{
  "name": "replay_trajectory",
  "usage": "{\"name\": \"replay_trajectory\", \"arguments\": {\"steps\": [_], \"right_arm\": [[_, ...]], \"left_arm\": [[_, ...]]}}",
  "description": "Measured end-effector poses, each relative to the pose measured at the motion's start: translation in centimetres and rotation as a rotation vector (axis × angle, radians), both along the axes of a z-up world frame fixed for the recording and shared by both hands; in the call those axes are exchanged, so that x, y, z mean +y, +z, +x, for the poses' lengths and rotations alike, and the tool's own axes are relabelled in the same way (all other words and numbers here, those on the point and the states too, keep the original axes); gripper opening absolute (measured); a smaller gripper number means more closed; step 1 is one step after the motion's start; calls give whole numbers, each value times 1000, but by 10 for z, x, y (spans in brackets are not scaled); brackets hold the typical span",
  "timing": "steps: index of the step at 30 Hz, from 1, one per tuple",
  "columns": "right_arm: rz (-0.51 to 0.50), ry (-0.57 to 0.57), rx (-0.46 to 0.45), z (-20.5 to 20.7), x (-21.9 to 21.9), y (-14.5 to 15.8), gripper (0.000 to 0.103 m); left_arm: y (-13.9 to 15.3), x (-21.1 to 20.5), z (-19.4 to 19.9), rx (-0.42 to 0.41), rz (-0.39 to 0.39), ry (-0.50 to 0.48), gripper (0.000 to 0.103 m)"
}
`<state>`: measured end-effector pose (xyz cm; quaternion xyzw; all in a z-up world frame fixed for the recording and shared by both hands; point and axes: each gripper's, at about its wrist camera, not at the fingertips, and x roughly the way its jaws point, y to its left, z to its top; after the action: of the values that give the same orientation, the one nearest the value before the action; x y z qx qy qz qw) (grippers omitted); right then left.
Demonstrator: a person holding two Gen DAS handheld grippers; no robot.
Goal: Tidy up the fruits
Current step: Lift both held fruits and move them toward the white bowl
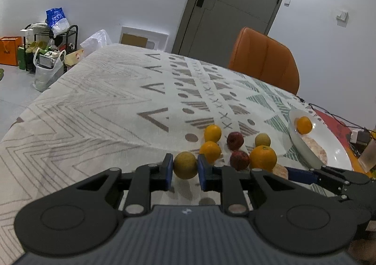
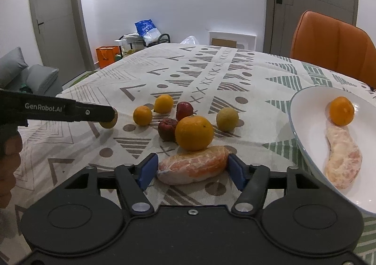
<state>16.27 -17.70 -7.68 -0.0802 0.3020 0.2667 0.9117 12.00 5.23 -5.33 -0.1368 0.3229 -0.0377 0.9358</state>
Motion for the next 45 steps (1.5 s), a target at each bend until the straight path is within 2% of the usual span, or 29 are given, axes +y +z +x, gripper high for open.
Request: {"name": "replay_trajectory", "arguments": {"steps": [7, 10, 19, 32, 45], "right_arm": [[4, 10, 0, -9, -3, 0, 61], [5, 7, 0, -10, -4, 0, 61], [24, -1, -6, -10, -9, 2, 61], [82, 0, -55, -18, -24, 23, 60], [114, -65, -110, -22, -55, 41, 60]], "left_arm": [[-9, -9, -2, 38, 21, -10, 23], [-9, -13, 0, 30, 43, -10, 24], [-8, -14, 4, 32, 40, -14, 22], [11, -29, -2, -24, 51, -30, 22], [26, -59, 4, -65, 69, -81, 22]]}}
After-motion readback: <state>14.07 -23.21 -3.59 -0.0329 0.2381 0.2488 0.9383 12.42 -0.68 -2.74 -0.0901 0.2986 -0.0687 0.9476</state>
